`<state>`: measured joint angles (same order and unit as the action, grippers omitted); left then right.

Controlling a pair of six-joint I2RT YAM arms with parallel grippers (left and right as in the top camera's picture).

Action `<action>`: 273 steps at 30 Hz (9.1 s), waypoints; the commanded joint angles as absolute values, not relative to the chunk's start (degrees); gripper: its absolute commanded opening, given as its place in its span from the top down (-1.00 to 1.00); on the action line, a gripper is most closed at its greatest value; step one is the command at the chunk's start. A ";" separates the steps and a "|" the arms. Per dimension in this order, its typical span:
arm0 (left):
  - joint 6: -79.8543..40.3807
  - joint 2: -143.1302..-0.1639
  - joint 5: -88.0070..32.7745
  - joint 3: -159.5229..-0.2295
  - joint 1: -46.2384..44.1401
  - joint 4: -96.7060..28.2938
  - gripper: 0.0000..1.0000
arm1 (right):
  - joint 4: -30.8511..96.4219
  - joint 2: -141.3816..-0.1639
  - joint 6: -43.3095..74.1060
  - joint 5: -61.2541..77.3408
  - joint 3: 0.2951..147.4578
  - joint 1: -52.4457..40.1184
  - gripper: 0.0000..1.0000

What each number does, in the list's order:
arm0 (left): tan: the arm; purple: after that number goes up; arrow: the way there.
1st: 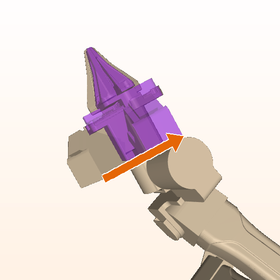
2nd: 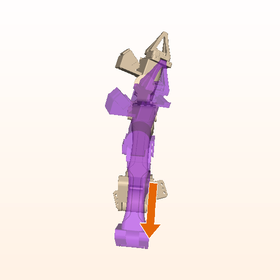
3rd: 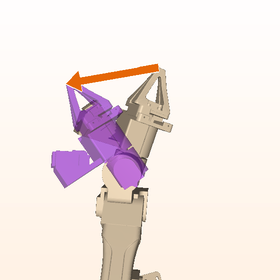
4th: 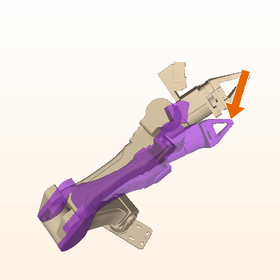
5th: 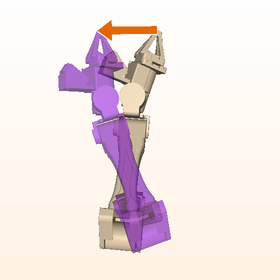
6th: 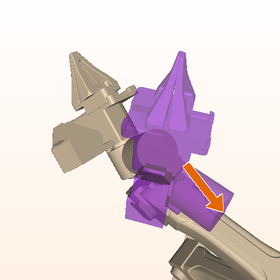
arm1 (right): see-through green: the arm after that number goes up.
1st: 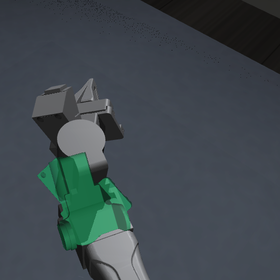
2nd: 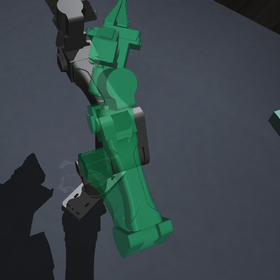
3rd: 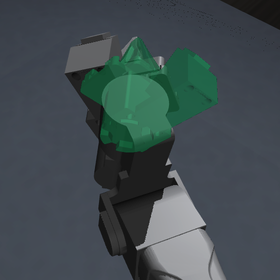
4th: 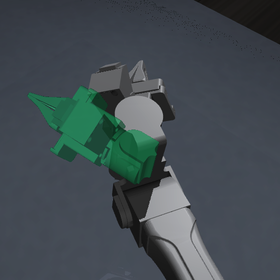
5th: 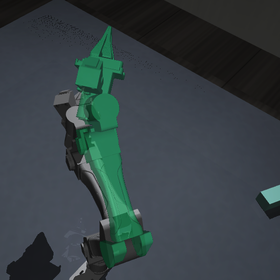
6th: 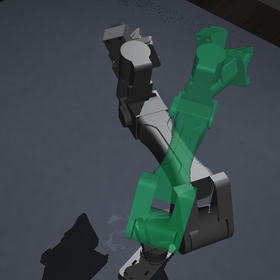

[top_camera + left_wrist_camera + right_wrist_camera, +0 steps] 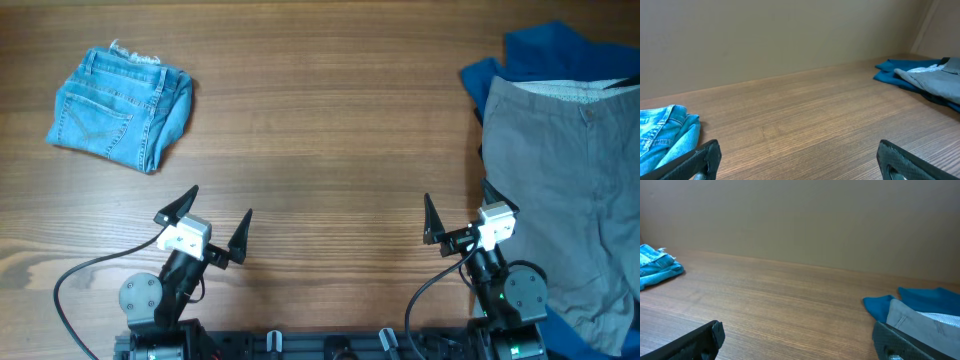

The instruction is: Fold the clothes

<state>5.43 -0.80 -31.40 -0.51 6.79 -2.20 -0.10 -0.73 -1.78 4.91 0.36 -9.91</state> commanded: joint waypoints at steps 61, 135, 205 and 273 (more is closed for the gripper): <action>0.60 -28.25 -30.04 -41.82 6.44 -20.32 -1.00 | 19.53 -30.61 16.43 -2.07 40.56 -9.67 -0.99; -2.22 -69.19 -32.29 -75.99 6.44 -48.34 -1.00 | 45.93 -128.49 10.81 -17.98 99.63 7.62 0.67; -20.97 -115.79 -19.29 -79.66 5.28 -22.09 0.68 | 69.80 -128.22 16.49 4.75 101.65 -12.25 -0.52; 0.54 -108.57 -16.88 -73.17 2.66 -47.44 -0.38 | 44.36 -106.56 13.54 16.58 85.78 5.32 0.91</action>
<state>-2.55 -105.89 -14.57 -73.69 4.62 -48.23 44.82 -107.31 12.10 15.64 85.47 5.34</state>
